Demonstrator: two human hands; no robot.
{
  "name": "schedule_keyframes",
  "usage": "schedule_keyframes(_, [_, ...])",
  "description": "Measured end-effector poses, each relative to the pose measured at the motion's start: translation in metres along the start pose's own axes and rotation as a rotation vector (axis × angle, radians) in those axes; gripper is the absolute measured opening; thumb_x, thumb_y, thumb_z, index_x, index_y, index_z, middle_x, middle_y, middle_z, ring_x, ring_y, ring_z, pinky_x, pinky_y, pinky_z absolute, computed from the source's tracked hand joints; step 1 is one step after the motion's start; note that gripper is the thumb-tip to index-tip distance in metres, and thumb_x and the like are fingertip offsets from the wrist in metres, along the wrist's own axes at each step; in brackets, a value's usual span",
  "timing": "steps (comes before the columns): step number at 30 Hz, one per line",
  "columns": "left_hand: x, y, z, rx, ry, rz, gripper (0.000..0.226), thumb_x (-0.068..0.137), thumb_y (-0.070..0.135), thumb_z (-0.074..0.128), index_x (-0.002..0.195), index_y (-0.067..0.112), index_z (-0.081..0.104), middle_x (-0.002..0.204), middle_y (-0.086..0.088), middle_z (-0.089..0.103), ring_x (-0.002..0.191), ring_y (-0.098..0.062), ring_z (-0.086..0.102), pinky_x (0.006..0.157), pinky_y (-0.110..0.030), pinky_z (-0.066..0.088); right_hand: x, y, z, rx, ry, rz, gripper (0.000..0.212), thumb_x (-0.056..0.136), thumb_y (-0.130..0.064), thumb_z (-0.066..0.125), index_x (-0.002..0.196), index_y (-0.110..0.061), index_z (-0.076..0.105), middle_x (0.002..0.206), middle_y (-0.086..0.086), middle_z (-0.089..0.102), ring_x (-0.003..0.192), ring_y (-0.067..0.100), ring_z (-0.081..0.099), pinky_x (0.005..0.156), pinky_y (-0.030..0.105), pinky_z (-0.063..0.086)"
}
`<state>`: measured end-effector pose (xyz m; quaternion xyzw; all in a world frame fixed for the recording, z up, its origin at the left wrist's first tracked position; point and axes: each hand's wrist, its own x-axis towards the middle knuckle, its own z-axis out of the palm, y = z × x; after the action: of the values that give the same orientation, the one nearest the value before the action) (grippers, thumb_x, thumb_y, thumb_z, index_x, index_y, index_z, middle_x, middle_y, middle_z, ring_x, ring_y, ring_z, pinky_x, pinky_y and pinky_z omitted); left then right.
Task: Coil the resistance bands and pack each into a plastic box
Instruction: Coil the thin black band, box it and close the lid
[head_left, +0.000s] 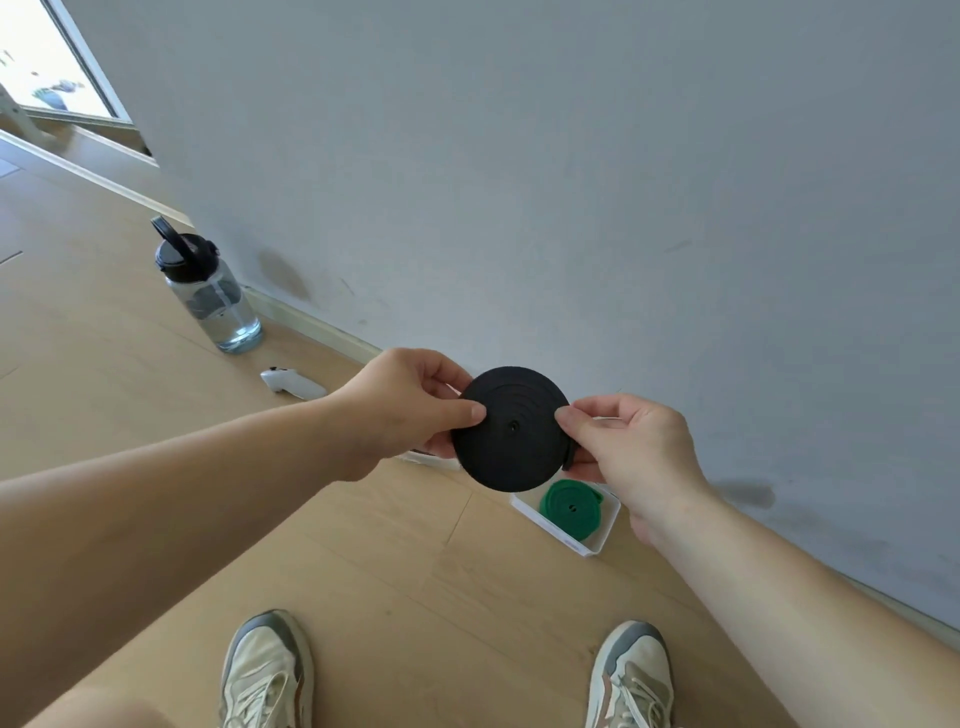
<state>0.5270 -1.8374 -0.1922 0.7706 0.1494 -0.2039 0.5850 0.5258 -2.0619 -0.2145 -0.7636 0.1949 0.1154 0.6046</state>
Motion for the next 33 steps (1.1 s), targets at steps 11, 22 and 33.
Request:
schedule_keyframes(11, [0.107,-0.113,-0.037,0.040,0.144,-0.167,0.017,0.090,0.017,0.079,0.101,0.016,0.066,0.097,-0.006,0.077,0.064,-0.019,0.074,0.089,-0.045,0.063,0.103,0.082,0.109,-0.022,-0.174,0.280,0.020,0.096,-0.001,0.068,0.111,-0.014,0.073,0.102,0.013,0.079,0.085,0.029,0.079,0.082,0.042,0.065])
schedule_keyframes(22, [0.206,-0.222,-0.027,-0.157,0.184,-0.403,0.035,0.095,0.009,0.070,0.129,0.016,0.067,0.108,0.001,0.071,0.082,-0.021,0.076,0.074,-0.024,0.059,0.206,0.172,0.184,-0.018,-0.068,0.463,0.012,0.089,0.005,0.075,0.094,-0.005,0.072,0.094,0.016,0.078,0.083,0.032,0.079,0.081,0.046,0.065])
schedule_keyframes(33, [0.248,-0.248,-0.021,0.432,0.114,-0.097,0.060,0.079,0.033,0.089,0.134,0.027,0.065,0.121,0.008,0.065,0.111,-0.011,0.063,0.087,-0.024,0.047,0.251,0.171,0.210,-0.223,-0.064,0.339,0.008,0.089,0.005,0.073,0.088,-0.003,0.070,0.092,0.010,0.069,0.073,0.030,0.073,0.072,0.040,0.066])
